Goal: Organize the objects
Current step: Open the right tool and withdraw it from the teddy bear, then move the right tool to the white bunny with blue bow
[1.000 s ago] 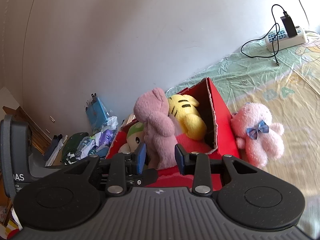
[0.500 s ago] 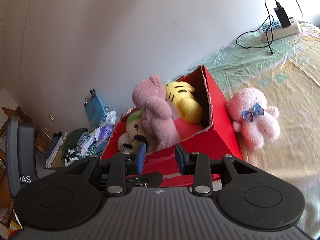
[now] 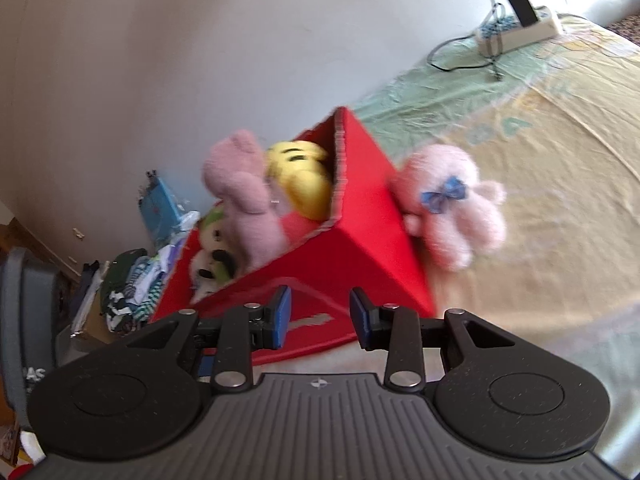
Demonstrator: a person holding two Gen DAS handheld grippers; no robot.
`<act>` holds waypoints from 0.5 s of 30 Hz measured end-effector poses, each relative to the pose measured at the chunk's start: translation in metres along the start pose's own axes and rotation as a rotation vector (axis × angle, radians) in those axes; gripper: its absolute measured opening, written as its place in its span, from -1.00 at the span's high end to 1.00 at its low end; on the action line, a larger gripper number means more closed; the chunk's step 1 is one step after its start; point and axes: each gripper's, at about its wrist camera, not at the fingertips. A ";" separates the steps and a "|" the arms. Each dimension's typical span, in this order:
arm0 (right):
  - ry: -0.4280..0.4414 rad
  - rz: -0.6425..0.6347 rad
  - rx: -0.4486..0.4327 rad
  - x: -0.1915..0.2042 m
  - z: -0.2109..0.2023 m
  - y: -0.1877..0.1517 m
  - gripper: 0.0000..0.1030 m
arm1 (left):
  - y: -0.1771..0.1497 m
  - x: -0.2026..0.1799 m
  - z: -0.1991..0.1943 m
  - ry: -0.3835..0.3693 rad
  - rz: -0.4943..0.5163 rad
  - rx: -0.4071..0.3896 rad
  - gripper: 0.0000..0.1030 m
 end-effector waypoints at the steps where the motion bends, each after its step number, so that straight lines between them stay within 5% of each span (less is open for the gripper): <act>1: -0.010 0.007 0.003 -0.005 -0.002 0.003 0.29 | -0.001 -0.005 0.001 -0.006 0.002 0.003 -0.98; 15: -0.076 0.109 0.091 -0.090 -0.017 0.044 0.17 | 0.006 -0.077 0.024 -0.030 -0.006 0.086 -0.98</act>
Point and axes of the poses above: each gripper's, at about its wrist camera, not at the fingertips, and z roughly the way its jaws point, x to its left, y to its top, and after that the axes turned 13 degrees about y, right-handed
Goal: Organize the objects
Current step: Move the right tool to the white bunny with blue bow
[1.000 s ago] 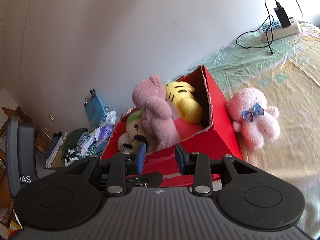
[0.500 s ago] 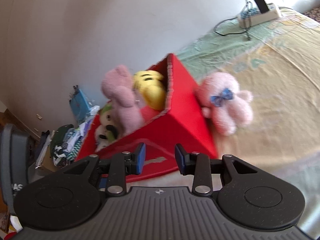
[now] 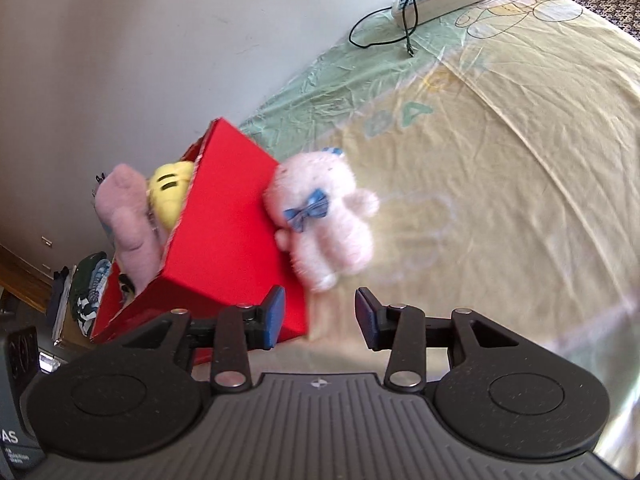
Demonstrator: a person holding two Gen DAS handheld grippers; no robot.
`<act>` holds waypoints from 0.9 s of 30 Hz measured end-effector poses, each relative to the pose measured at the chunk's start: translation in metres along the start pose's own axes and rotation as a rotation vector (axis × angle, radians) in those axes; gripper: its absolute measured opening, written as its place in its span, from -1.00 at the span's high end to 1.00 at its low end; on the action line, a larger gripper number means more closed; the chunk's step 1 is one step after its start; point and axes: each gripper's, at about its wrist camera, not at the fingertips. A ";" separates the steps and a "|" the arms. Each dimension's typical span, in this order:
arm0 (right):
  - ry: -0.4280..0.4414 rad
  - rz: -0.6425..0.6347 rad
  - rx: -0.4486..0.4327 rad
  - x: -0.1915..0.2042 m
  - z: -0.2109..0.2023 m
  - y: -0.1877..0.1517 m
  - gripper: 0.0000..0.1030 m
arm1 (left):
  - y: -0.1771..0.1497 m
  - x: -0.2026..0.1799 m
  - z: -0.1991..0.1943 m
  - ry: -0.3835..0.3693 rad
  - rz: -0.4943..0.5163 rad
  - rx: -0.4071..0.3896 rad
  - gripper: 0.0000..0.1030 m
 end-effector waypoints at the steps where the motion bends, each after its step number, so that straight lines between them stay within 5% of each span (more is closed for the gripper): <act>1: 0.004 -0.001 0.009 -0.004 0.001 0.004 0.17 | 0.001 -0.003 0.001 -0.003 -0.009 0.007 -0.98; 18: 0.092 -0.053 0.132 -0.033 0.057 0.045 0.12 | 0.004 -0.020 0.010 0.047 -0.148 0.035 -0.98; 20: 0.092 -0.055 0.147 -0.035 0.059 0.044 0.43 | 0.005 -0.019 0.009 0.055 -0.159 0.035 -0.98; 27: 0.117 -0.092 0.162 -0.037 0.042 0.042 0.58 | 0.011 -0.028 0.010 0.043 -0.150 0.032 -0.98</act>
Point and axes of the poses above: each gripper's, at about its wrist camera, not at the fingertips, and z roughly the way its jaws point, x to its left, y to its top, and after that the axes turned 13 degrees about y, right-handed
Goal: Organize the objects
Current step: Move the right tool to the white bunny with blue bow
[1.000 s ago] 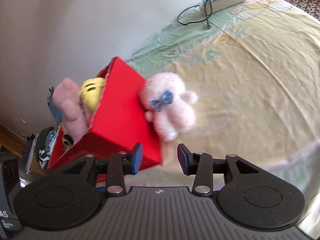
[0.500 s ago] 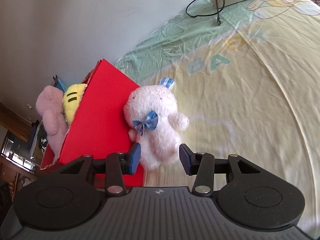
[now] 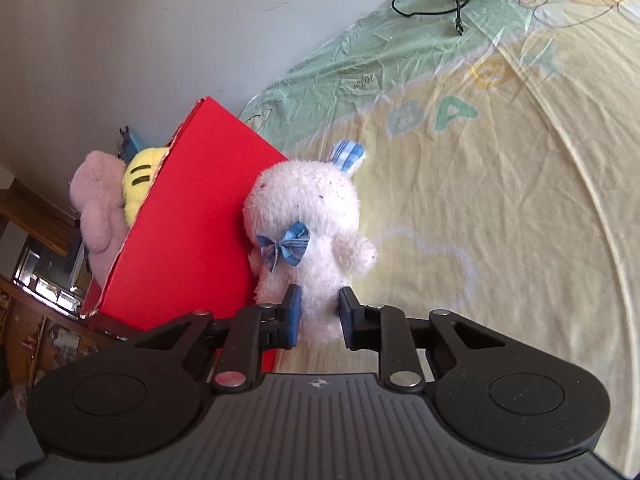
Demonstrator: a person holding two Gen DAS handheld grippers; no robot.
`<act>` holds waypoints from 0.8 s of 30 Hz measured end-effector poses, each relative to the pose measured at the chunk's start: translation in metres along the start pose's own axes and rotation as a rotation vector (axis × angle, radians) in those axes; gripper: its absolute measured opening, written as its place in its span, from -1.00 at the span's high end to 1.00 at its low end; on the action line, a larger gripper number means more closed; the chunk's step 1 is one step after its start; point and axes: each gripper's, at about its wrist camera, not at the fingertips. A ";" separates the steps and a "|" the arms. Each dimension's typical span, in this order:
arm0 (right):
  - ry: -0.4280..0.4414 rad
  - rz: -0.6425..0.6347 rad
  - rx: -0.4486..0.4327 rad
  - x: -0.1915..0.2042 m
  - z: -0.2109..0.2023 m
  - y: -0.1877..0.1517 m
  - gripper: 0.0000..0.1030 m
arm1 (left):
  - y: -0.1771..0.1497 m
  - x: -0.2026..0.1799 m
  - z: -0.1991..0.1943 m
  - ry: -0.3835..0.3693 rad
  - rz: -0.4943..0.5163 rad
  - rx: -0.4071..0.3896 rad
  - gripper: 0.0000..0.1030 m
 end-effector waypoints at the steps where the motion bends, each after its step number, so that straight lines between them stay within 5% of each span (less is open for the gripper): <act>1: 0.001 -0.003 0.004 0.000 -0.004 -0.002 0.58 | 0.001 -0.003 -0.001 -0.005 0.010 -0.004 -0.98; 9: -0.004 0.054 0.056 -0.010 -0.054 -0.034 0.56 | 0.000 -0.020 -0.013 -0.076 0.105 -0.070 -0.98; 14: 0.009 0.068 0.054 -0.009 -0.077 -0.045 0.38 | 0.002 -0.030 -0.015 -0.127 0.139 -0.084 -0.98; 20: 0.026 0.158 -0.086 -0.022 -0.083 -0.022 0.29 | 0.016 -0.038 -0.003 -0.142 0.080 -0.069 -0.98; 24: 0.054 0.153 -0.059 -0.023 -0.062 -0.008 0.15 | 0.026 -0.035 0.010 -0.176 0.017 -0.030 -0.98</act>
Point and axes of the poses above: each gripper's, at about its wrist camera, not at the fingertips, and z roughly the way its jaws point, x to its left, y to its top, and after that the axes turned 13 degrees about y, right-handed
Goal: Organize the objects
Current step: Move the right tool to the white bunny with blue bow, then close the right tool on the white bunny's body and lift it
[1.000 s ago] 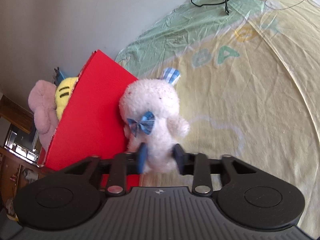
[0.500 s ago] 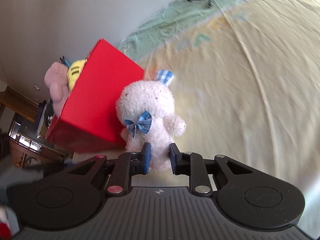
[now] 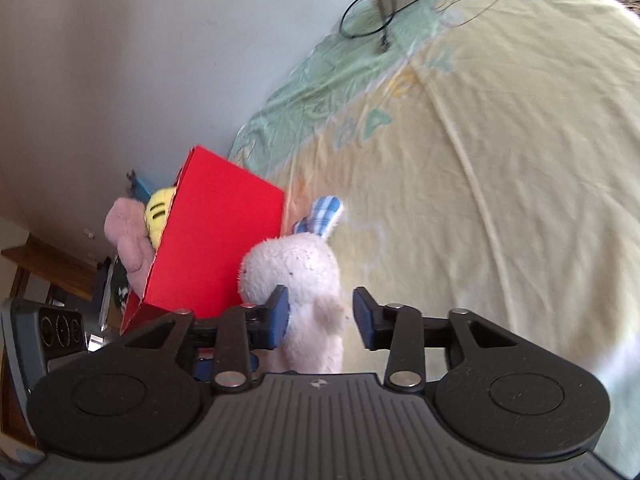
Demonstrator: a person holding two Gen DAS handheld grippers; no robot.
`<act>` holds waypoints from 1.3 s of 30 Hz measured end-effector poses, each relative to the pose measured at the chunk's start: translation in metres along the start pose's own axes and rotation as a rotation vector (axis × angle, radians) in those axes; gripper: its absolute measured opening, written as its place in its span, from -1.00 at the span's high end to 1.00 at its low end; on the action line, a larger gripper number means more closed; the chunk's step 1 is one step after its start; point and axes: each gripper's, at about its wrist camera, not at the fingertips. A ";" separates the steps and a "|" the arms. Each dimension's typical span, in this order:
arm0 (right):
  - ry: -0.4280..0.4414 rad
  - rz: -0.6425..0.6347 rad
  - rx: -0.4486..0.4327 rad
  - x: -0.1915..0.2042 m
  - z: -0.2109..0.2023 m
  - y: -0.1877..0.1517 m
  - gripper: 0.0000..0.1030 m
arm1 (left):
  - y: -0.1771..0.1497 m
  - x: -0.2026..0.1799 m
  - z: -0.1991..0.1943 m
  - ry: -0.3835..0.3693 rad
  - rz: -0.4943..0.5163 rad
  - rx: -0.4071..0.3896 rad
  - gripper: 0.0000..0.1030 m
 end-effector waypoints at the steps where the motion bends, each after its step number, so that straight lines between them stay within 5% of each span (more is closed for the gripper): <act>1: 0.009 -0.009 0.020 0.000 0.008 0.002 0.09 | 0.001 0.002 0.001 0.004 -0.012 -0.005 -0.98; 11: 0.103 0.054 0.138 -0.004 0.051 -0.002 0.16 | 0.007 0.018 0.026 -0.031 -0.087 0.056 -0.90; 20: 0.111 0.004 0.150 0.004 0.019 -0.017 0.35 | -0.005 -0.010 0.010 -0.051 0.085 -0.014 -0.75; 27: 0.092 -0.029 0.079 0.014 -0.013 -0.037 0.37 | -0.015 -0.024 -0.002 -0.100 0.186 -0.037 -0.75; 39: 0.164 -0.249 -0.158 0.075 -0.042 -0.043 0.37 | -0.026 -0.021 -0.077 -0.086 0.260 -0.331 -0.76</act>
Point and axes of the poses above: each gripper's, at about its wrist camera, not at the fingertips, and z roughly the way its jaws point, x to its left, y to its top, and after that the axes turned 13 degrees about y, right-handed
